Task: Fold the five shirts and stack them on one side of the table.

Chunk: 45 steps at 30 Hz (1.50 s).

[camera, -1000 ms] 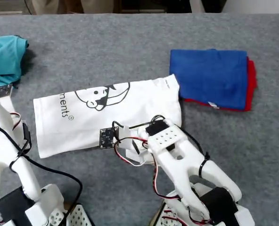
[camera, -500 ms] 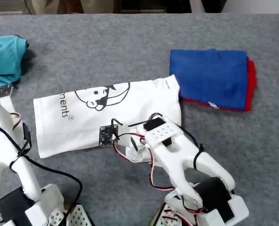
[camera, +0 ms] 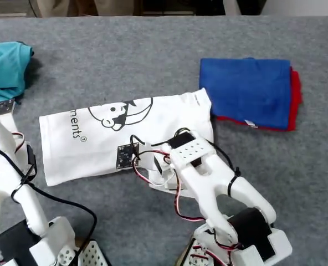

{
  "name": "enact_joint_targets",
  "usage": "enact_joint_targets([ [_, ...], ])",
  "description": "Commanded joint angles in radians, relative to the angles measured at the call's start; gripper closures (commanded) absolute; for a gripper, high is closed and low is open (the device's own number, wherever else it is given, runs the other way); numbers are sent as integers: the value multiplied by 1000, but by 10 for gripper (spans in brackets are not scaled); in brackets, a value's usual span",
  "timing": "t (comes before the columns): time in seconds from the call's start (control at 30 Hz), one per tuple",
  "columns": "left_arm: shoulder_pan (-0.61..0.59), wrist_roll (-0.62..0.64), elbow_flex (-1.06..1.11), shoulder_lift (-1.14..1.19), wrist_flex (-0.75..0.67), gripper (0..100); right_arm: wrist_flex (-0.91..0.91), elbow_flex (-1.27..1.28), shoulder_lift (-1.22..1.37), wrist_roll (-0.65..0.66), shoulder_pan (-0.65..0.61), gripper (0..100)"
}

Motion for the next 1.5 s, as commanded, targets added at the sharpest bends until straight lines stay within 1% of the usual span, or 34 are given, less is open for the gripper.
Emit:
enact_joint_targets([
  [0.0, -9, -5, -3, -30, -8, 981, 12, -41, -4, -9, 16, 979],
  [0.2, -9, -5, -3, -30, -6, 981, 18, -38, -4, -9, 16, 970],
  [0.37, -9, -5, -3, -30, -5, 981, 14, -36, -4, -11, 16, 871],
  [0.73, -11, -5, -2, -30, -5, 981, 11, -41, 2, -12, 16, 969],
  [0.97, -11, -5, -2, -30, -3, 981, 21, -39, -4, -12, 18, 970],
  [1.07, -14, -5, -2, -30, -3, 981, 54, -47, -8, -12, 16, 970],
  [1.3, -12, -5, -2, -30, -3, 981, 91, -51, -102, -14, 16, 970],
  [1.47, -11, -5, -2, -30, -3, 981, 121, -51, -124, -11, 16, 970],
])
